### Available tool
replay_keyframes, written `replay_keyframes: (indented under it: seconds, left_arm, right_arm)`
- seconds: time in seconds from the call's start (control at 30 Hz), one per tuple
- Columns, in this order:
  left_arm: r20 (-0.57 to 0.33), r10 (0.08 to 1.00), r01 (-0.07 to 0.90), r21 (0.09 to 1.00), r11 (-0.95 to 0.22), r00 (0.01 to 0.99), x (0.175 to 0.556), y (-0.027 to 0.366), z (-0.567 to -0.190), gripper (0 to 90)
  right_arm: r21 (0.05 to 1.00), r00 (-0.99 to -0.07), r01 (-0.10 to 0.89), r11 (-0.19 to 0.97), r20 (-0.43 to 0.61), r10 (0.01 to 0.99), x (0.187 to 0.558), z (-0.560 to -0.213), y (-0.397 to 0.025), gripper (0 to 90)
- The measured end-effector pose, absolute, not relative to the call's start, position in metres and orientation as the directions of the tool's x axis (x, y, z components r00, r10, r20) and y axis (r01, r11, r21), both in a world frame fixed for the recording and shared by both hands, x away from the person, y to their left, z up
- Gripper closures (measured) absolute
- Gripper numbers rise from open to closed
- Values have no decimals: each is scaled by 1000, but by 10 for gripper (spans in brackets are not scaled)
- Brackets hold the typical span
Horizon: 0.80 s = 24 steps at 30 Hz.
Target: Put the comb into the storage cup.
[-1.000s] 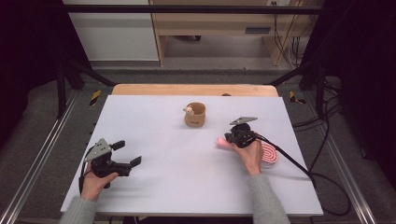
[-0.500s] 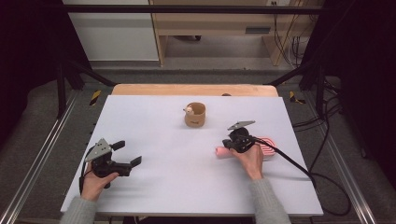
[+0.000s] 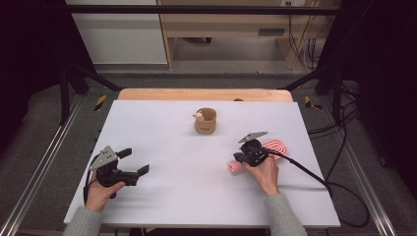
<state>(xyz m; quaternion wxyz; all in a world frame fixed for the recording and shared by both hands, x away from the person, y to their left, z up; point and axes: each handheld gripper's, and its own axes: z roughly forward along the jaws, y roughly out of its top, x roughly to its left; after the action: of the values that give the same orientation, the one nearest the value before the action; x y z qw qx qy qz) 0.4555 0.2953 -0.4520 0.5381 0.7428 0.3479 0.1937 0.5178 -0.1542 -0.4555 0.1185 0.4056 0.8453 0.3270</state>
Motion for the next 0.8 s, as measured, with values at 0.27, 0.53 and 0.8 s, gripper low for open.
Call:
replay_keyframes:
  seconds: [0.27,0.53,0.8]
  left_arm:
    - [-86,725,308,935,-179,683,455,295,-452,8]
    - [-86,725,308,935,-179,684,455,295,-452,8]
    - [-87,725,307,935,-177,683,455,295,-452,9]
  right_arm:
    - [640,-648,615,461,78,757,508,-454,-157,900]
    - [640,-638,632,437,110,762,497,-457,-173,900]
    - [647,-650,623,440,116,751,485,-456,-183,900]
